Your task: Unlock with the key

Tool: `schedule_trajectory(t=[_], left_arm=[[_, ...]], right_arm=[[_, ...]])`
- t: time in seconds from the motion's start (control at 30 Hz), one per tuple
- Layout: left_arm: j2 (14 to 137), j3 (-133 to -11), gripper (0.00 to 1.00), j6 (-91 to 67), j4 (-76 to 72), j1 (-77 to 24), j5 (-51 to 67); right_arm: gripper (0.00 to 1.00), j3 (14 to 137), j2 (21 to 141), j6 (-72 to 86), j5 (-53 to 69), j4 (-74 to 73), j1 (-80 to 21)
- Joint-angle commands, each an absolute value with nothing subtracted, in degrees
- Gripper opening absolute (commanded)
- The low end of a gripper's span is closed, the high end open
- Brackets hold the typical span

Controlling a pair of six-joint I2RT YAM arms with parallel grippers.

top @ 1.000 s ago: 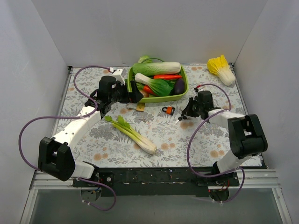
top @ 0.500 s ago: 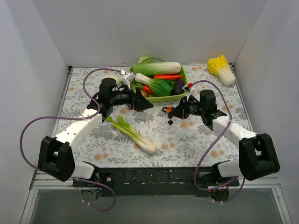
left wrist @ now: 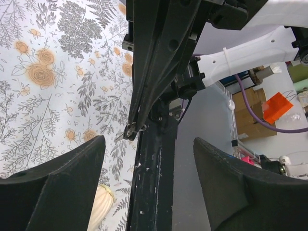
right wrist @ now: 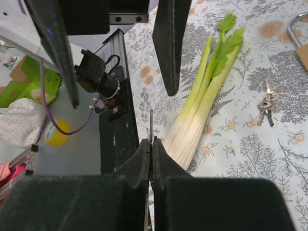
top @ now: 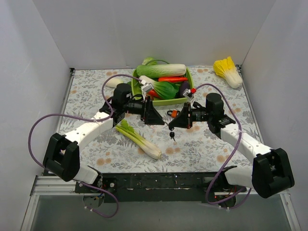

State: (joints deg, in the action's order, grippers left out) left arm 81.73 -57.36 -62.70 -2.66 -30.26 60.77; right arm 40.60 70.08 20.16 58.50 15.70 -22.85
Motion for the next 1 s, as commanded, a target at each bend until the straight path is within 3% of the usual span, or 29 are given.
schedule_trajectory(t=[0.0,0.3,0.43,0.63,0.77,0.83,0.97], left_arm=[[81.91,-57.48,0.69,-61.96,-3.60,-31.38,63.02],[82.62,-57.57,0.51,-61.96,-3.34,-32.25,62.23],[82.79,-57.48,0.33,-61.87,-3.25,-32.87,61.27],[82.97,-57.48,0.32,-61.61,-3.16,-33.66,61.26],[83.14,-57.57,0.17,-61.17,-2.81,-34.01,61.09],[83.15,-57.48,0.03,-60.74,-2.55,-34.10,61.08],[82.36,-57.22,0.00,-60.82,-2.81,-34.28,61.26]], right_arm=[[0.01,42.89,68.12,22.41,62.93,19.51,-23.47],[0.01,43.77,66.97,23.29,63.72,19.69,-24.70],[0.01,44.03,67.32,23.38,63.72,19.51,-25.22],[0.01,44.65,68.12,22.85,63.02,19.42,-25.75],[0.01,44.82,68.55,23.11,62.32,19.42,-25.75],[0.01,44.91,68.47,23.29,62.14,19.60,-25.75],[0.01,44.47,68.20,23.12,61.17,19.42,-25.75]])
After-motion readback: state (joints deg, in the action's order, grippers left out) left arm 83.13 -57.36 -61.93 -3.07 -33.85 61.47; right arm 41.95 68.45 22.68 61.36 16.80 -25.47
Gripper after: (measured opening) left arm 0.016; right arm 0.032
